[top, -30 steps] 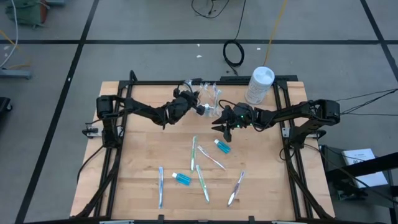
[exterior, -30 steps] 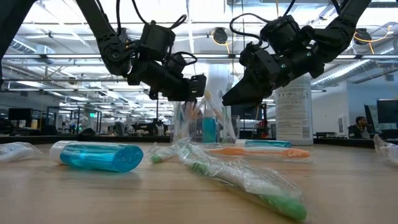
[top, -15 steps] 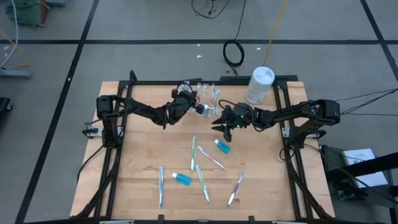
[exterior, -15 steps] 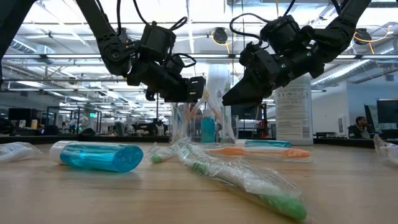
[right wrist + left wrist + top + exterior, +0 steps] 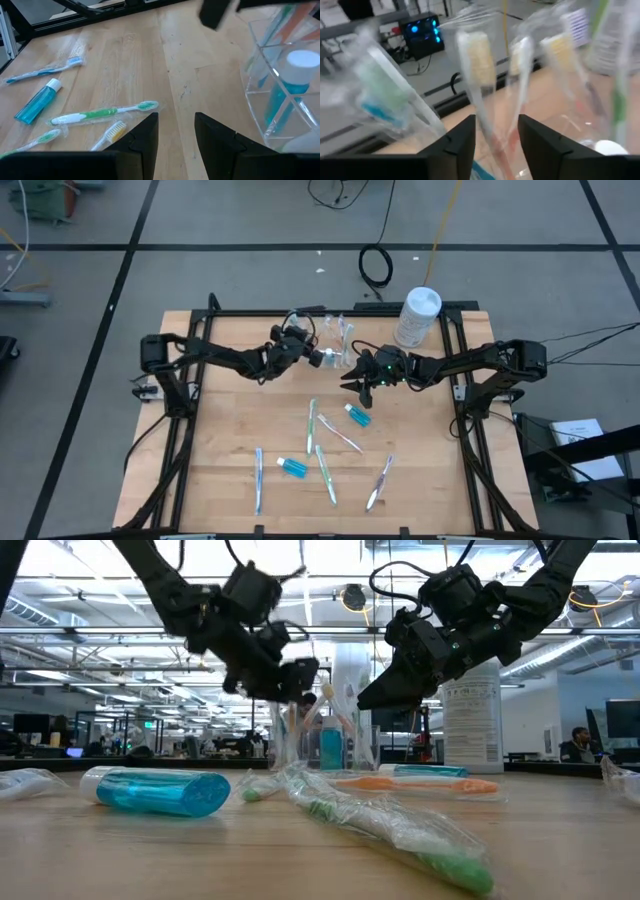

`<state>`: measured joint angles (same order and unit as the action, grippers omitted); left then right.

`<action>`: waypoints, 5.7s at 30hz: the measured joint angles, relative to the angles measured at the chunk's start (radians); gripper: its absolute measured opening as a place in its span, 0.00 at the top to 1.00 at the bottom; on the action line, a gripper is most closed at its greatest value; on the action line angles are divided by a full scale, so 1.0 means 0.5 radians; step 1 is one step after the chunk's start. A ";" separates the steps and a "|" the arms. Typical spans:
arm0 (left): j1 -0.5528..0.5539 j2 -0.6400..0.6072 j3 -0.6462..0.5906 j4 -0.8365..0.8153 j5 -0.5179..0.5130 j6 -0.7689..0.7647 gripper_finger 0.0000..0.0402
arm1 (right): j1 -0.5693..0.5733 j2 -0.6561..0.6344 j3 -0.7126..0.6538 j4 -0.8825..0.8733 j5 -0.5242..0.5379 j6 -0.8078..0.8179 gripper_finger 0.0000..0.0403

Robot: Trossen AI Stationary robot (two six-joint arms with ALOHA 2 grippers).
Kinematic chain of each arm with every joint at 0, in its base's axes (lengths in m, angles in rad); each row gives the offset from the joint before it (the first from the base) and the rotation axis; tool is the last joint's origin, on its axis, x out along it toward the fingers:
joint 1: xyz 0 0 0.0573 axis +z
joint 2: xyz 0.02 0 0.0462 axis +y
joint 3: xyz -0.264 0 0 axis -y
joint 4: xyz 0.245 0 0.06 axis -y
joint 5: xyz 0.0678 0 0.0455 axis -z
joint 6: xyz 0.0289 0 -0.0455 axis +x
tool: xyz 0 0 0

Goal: Pick & Place toothbrushing station
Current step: Put the orange toothbrush into the transparent organizer, then put the blue mouthwash into the transparent organizer

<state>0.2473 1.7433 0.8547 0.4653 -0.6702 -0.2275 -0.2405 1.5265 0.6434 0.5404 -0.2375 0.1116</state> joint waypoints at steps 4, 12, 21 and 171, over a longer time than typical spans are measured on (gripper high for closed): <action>-0.062 -0.170 0.000 -0.069 0.124 0.134 0.56 | 0.000 0.000 0.000 -0.004 0.000 0.000 0.71; -0.188 -0.515 0.002 -0.445 0.577 0.281 0.55 | 0.000 0.000 0.000 -0.001 0.000 0.037 0.71; -0.328 -0.798 0.002 -0.782 1.108 0.429 0.55 | 0.001 0.000 -0.001 0.001 0.000 0.081 0.71; -1.433 -0.253 -1.033 0.525 1.303 0.499 0.55 | 0.287 0.000 0.000 0.369 0.007 -0.406 0.71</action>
<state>-0.4694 1.6169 0.3382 0.7280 -0.0189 0.0220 -0.0971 1.5265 0.6434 0.7250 -0.2340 -0.0914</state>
